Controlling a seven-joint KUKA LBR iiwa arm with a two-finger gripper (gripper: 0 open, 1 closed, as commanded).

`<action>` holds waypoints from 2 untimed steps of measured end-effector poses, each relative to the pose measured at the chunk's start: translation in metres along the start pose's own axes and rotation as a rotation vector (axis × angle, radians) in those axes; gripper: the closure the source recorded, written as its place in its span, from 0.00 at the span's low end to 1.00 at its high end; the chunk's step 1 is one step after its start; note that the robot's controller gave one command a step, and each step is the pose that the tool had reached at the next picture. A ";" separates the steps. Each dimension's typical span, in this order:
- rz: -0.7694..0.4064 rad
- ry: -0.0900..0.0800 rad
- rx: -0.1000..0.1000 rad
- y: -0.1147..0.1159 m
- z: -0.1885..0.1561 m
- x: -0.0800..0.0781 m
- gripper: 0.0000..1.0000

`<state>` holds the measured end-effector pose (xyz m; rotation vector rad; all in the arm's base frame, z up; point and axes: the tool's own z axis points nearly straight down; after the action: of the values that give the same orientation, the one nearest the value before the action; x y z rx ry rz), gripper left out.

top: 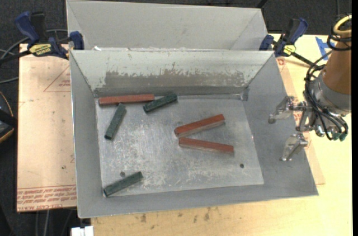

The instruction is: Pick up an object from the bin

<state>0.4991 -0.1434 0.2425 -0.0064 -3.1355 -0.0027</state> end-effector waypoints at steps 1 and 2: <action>-0.004 -0.007 0.002 0.001 -0.004 -0.002 0.00; -0.022 -0.014 0.004 0.019 0.045 -0.001 0.00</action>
Offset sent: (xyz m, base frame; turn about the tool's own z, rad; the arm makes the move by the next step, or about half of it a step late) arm -0.0051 0.0577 -0.1507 -0.0590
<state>0.5000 -0.1247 0.1971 0.0277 -3.1491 0.0029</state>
